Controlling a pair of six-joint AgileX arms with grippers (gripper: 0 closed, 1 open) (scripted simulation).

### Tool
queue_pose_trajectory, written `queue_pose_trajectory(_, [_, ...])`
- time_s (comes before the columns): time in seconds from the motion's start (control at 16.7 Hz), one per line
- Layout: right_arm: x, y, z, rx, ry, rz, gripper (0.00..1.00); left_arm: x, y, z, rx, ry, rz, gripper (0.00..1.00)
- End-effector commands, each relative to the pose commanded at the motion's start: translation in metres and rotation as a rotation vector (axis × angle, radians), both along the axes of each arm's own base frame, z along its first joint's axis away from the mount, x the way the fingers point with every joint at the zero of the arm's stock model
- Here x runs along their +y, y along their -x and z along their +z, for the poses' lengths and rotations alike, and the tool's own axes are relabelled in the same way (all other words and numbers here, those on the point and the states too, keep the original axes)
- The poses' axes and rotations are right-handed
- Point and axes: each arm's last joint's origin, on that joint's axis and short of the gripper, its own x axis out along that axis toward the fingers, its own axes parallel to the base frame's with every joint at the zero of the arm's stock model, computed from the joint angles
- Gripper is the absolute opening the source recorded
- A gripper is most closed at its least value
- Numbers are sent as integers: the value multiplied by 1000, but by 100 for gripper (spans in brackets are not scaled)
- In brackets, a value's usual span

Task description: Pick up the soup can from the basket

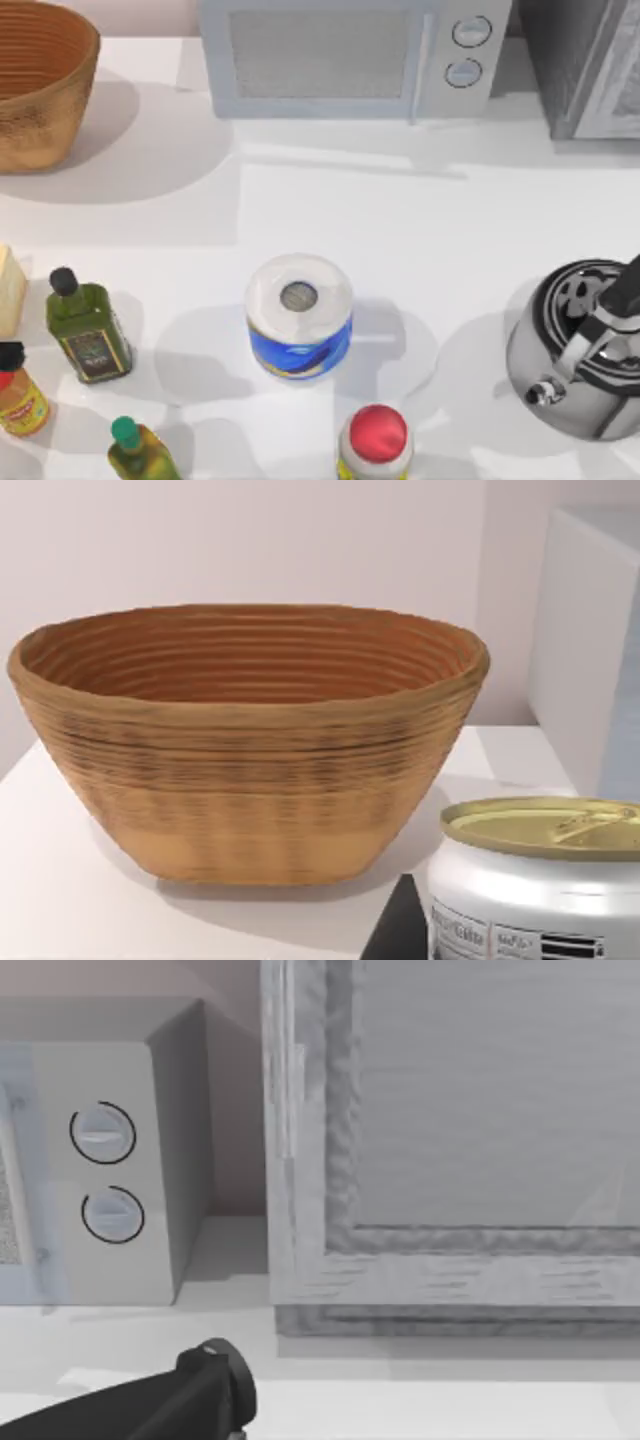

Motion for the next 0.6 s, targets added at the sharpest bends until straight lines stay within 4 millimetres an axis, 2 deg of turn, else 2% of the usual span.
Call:
queue_pose_trajectory(0.18, [0, 0, 0, 0, 0, 0, 100, -1, 1, -15, -27, -1, -10, 0])
queue_pose_trajectory(0.6, [0, 0, 0, 0, 0, 0, 100, 0, 0, -13, -25, -5, -12, 0])
